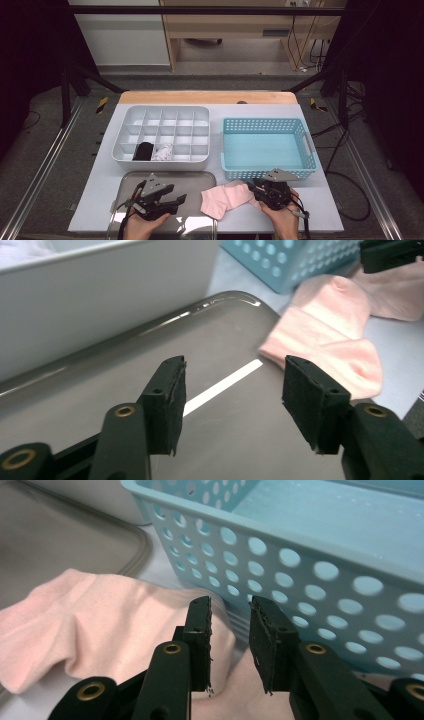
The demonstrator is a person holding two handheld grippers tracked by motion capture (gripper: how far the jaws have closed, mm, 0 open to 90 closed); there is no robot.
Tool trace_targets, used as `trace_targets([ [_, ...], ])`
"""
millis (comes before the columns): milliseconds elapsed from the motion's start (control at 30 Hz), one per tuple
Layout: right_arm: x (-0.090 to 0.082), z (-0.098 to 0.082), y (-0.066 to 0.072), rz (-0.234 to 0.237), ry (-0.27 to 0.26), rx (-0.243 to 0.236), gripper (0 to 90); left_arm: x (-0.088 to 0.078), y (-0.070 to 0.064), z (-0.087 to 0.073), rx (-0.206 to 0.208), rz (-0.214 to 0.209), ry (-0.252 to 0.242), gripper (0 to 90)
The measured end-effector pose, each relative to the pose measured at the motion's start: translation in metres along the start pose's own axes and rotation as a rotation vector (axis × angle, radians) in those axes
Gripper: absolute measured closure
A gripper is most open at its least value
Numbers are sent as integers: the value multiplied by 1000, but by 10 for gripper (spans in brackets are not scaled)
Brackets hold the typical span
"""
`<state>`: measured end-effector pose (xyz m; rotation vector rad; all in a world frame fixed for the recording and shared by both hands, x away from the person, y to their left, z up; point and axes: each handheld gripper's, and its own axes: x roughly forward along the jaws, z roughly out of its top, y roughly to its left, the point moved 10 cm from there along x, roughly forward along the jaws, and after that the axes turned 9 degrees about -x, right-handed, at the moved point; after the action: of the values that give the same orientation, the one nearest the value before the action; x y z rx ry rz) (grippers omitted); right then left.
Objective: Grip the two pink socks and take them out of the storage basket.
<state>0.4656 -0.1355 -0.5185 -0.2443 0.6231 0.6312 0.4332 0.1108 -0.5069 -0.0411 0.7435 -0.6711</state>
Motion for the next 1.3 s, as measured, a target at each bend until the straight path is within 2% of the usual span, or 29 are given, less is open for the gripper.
trace_targets([
  [300,7,-8,-1,2,32,-4,715,25,-34,-9,41,-54,78,473],
  [500,13,-12,0,3,60,-20,710,39,-44,-18,46,-60,125,519],
  [567,14,-13,1,5,64,-24,709,42,-45,-21,49,-56,136,527],
  [600,16,-15,3,10,77,-26,709,44,-46,-24,49,-53,148,566],
  [767,21,-19,5,14,111,-35,757,46,-47,-25,51,-45,146,700],
  [800,21,-19,5,14,111,-35,757,46,-47,-25,51,-46,146,700],
  [833,22,-20,6,20,114,-41,786,47,-48,-26,46,-58,148,769],
  [933,21,-20,7,24,120,-35,832,47,-50,-26,54,-63,146,849],
  [967,19,-19,7,30,120,-23,853,46,-50,-25,62,-64,137,862],
  [1133,8,-15,10,49,89,-18,860,37,-46,-22,43,-86,121,870],
  [1167,3,-13,15,65,77,-13,860,29,-41,-19,34,-95,109,871],
  [1200,3,-13,15,65,77,-13,860,29,-41,-19,34,-95,109,871],
  [1233,-3,-13,24,85,65,-17,859,20,-35,-18,31,-100,100,870],
  [1267,-4,-13,27,94,68,-16,859,20,-35,-18,31,-100,100,871],
  [1300,-5,-13,31,98,69,-19,858,14,-29,-18,23,-96,100,871],
])
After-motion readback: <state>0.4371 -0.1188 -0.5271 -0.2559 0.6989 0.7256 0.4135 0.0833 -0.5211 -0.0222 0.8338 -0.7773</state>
